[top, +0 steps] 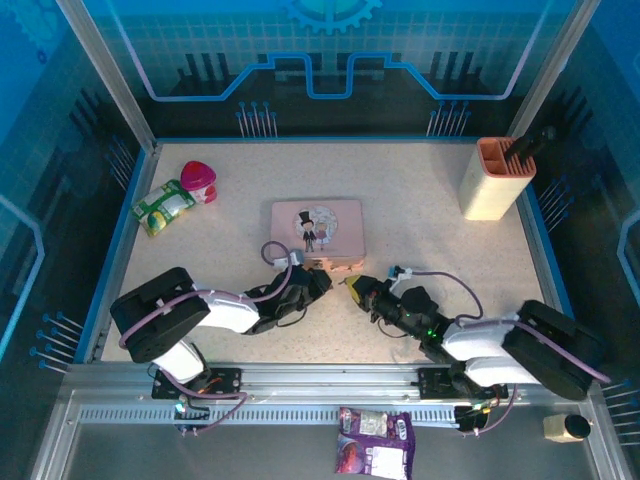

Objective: Unlock the padlock with the key

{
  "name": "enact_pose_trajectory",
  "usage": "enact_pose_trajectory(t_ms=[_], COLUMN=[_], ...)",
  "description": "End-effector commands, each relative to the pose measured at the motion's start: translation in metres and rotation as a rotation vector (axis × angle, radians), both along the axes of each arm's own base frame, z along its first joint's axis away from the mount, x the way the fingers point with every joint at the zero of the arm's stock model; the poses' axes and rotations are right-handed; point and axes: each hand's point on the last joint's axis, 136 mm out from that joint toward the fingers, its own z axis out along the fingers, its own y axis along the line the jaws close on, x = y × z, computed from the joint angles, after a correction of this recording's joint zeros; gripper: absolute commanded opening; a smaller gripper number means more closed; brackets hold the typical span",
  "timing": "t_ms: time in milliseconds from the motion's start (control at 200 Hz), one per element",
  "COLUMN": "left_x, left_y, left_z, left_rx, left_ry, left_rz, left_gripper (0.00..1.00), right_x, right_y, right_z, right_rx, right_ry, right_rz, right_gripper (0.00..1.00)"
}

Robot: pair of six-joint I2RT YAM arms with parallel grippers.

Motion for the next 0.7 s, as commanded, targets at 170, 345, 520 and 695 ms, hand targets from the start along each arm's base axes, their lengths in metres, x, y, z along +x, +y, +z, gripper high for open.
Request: enact_pose_trajectory(t_ms=[170, 345, 520, 695], left_x=[-0.004, -0.02, -0.028, -0.028], left_y=[-0.008, 0.001, 0.003, 0.015], left_z=[-0.01, -0.035, -0.042, -0.028], left_rx=[0.117, 0.198, 0.212, 0.199], left_ry=[0.004, 0.044, 0.045, -0.017], left_rz=[-0.124, -0.185, -0.222, -0.189], left_gripper=[0.13, 0.15, 0.24, 0.41], right_x=[0.003, -0.004, -0.007, -0.008], right_y=[-0.051, -0.071, -0.057, -0.04], right_z=[0.038, 0.062, 0.07, 0.083], right_rx=[-0.451, -0.556, -0.543, -0.518], right_ry=[-0.285, -0.432, -0.518, -0.617], right_rz=[-0.097, -0.119, -0.068, -0.036], right_gripper=[0.0, 0.0, 0.0, 0.0])
